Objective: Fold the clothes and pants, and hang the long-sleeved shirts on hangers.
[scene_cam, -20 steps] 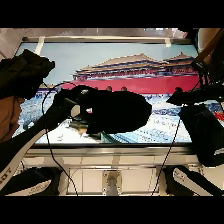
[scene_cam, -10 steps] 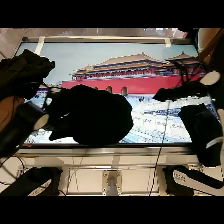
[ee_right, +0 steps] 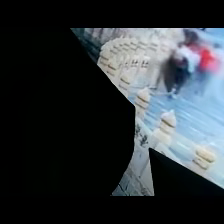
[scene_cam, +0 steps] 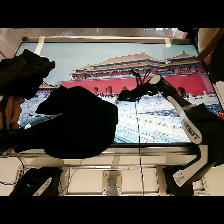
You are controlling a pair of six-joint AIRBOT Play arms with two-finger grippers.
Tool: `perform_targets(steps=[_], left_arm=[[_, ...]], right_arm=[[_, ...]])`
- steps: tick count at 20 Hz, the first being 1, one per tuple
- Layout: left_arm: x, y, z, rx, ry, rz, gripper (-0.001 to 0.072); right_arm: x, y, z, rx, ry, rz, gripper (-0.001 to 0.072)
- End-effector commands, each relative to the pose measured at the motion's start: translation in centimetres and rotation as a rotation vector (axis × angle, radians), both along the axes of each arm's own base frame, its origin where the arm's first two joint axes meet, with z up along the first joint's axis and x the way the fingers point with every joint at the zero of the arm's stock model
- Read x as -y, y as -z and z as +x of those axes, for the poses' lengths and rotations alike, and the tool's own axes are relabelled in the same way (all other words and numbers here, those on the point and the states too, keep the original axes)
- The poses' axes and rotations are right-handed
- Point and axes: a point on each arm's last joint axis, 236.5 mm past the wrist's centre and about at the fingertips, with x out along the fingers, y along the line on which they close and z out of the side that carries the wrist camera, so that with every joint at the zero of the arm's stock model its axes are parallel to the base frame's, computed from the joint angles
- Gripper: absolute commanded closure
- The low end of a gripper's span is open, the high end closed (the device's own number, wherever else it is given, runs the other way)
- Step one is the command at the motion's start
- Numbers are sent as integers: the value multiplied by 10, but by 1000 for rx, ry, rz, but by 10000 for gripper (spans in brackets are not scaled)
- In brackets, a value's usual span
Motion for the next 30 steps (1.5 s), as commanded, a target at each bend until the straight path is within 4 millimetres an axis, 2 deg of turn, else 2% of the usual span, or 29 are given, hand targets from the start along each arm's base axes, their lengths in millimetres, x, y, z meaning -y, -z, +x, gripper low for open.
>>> perform_targets(steps=[1,4,6,7,11,12,13,14,15,17,18,19,22,24,26,28,30], left_arm=[[-20,-8,-6,43,-74,23,696],[-22,-9,-6,43,-81,33,696],[-22,-9,-6,43,-81,33,696],[-22,-9,-6,44,-81,33,696],[-22,-9,-6,44,-81,33,696],[-22,-9,-6,44,-81,33,696],[-22,-9,-6,44,-81,33,697],[-22,-9,-5,45,-81,33,696],[-22,-9,-4,50,-80,34,696],[-25,-11,-2,63,-83,44,696],[-28,-13,-1,72,-91,59,697],[-35,-17,1,89,-104,84,697],[-41,-31,19,183,-95,116,697],[-32,-45,44,292,-46,104,697],[-22,-49,66,334,-6,105,698],[-16,-33,81,267,9,134,698],[-12,-13,95,171,39,182,697]], right_arm=[[-44,21,-16,-109,-84,47,121],[-57,34,-33,-169,-134,39,121],[-60,42,-48,-222,-163,31,133],[-62,45,-54,-240,-181,25,162],[-70,52,-73,-295,-220,14,164],[-72,52,-75,-297,-223,17,280],[-73,53,-73,-284,-222,14,568],[-74,52,-65,-260,-208,16,693],[-74,47,-54,-230,-194,20,705],[-64,21,-29,-168,-191,36,705],[-48,2,-14,-129,-193,27,705],[-27,-16,-3,-99,-194,5,706],[67,-80,12,-56,-150,-122,706],[128,-126,-3,-41,-109,-211,706],[168,-171,-30,-36,-46,-259,705],[182,-219,-48,58,51,-266,705],[172,-247,-69,127,43,-260,705]])
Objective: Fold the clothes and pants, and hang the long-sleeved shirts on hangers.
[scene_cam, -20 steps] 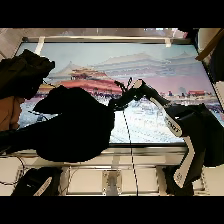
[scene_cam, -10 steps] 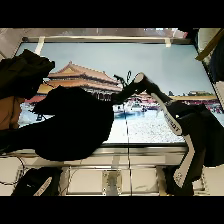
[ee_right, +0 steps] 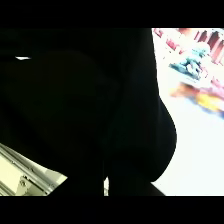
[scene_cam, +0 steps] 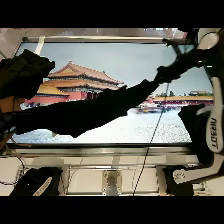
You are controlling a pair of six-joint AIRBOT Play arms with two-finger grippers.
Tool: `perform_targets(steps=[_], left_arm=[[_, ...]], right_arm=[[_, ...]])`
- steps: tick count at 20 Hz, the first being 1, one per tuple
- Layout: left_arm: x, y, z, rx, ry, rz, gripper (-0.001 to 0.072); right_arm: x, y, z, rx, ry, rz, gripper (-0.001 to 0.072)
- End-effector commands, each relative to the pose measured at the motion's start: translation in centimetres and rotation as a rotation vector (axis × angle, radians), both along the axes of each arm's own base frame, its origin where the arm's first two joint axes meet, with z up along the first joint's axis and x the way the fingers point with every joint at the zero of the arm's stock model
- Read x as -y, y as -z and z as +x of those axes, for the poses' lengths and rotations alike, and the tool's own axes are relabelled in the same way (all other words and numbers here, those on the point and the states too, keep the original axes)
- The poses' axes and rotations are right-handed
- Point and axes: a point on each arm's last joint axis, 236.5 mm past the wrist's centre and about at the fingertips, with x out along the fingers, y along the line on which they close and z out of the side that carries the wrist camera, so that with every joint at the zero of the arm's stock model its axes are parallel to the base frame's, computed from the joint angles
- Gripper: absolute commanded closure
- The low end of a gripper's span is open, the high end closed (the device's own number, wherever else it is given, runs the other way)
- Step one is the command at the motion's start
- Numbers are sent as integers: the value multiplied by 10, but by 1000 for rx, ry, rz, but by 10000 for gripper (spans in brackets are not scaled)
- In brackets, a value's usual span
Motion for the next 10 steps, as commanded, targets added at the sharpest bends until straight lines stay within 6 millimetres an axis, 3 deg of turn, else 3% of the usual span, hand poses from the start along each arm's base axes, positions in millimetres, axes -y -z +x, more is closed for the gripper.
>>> perform_targets(steps=[1,3,6,8,10], left_arm=[[8,27,30,-116,64,97,697],[5,43,41,-213,103,189,698],[-15,48,61,-237,82,299,698],[-16,53,89,-169,100,265,698],[-9,59,118,-101,130,206,699]], right_arm=[[8,-46,-45,66,28,-35,704],[-17,-35,-67,18,-46,-23,624],[-53,9,-96,-112,-190,-37,301],[-53,40,-84,-105,-175,-111,295],[-39,54,-51,-12,-96,-184,296]])
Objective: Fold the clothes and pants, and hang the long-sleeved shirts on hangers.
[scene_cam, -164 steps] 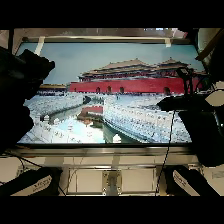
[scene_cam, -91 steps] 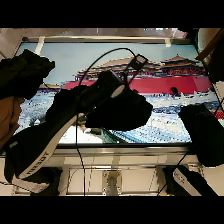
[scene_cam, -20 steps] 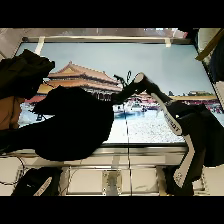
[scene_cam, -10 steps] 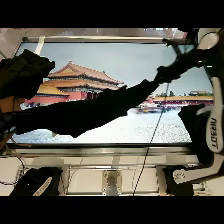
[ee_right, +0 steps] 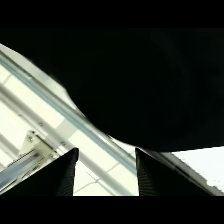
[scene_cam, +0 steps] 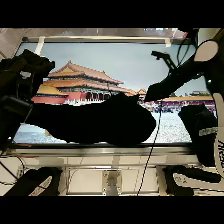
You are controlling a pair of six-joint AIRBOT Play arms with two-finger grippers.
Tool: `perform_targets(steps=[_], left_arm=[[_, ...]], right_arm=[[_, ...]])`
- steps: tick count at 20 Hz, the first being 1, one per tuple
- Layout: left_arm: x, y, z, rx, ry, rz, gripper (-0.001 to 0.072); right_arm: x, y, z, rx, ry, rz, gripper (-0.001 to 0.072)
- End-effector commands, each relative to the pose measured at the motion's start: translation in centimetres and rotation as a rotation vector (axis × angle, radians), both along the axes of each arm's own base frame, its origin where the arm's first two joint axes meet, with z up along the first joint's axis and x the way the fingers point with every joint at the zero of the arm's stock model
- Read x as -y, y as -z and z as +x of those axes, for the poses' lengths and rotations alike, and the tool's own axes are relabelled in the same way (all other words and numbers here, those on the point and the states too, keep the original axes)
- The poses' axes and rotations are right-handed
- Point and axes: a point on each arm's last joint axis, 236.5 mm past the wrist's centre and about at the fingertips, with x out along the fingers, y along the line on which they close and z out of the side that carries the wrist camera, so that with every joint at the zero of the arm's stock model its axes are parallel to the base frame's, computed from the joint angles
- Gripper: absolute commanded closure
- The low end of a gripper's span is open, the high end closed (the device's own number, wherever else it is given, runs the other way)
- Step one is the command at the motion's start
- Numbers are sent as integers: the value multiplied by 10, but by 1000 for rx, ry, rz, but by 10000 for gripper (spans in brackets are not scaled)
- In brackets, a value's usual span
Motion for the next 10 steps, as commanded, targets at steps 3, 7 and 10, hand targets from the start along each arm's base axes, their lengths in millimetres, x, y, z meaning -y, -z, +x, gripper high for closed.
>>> perform_targets(steps=[3,7,10], left_arm=[[-4,13,64,70,27,-50,698],[-16,19,64,42,-15,-44,698],[-20,21,56,16,-37,-39,698]], right_arm=[[49,25,83,275,185,-174,296],[83,75,113,134,375,-123,296],[59,135,129,-91,461,99,295]])
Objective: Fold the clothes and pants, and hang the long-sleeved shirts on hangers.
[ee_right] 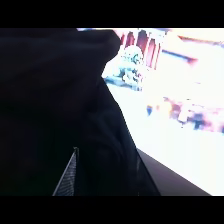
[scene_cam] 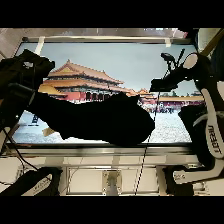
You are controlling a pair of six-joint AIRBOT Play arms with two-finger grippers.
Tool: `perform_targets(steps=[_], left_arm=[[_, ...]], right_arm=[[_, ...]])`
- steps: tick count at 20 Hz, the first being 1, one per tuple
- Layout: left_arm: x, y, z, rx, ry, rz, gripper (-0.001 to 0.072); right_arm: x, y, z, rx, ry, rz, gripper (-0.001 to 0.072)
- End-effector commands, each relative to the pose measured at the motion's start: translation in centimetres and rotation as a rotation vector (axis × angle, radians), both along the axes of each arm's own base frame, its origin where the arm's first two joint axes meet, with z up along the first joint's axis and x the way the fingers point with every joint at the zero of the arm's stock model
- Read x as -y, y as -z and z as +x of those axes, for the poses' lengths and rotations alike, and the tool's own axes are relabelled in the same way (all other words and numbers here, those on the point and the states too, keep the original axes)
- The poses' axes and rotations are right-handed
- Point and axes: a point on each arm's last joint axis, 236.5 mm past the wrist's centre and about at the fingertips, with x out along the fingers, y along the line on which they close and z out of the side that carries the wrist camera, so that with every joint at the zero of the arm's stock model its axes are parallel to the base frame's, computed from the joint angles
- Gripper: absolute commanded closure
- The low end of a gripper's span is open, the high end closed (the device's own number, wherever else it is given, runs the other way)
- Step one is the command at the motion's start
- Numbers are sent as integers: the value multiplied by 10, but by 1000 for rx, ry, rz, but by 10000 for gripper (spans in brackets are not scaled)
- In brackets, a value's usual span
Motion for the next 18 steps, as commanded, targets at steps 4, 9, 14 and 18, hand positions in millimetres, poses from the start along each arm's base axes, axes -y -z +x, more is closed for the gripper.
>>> perform_targets(steps=[4,9,14,18], left_arm=[[-10,8,-15,-69,-56,7,698],[-14,11,-27,-111,-87,13,698],[-14,12,-29,-119,-93,12,698],[-22,4,-36,-120,-116,32,698]], right_arm=[[-54,89,49,-139,144,425,294],[-54,115,60,-129,162,429,295],[-64,123,70,-71,133,416,702],[-58,68,81,-5,52,429,705]])
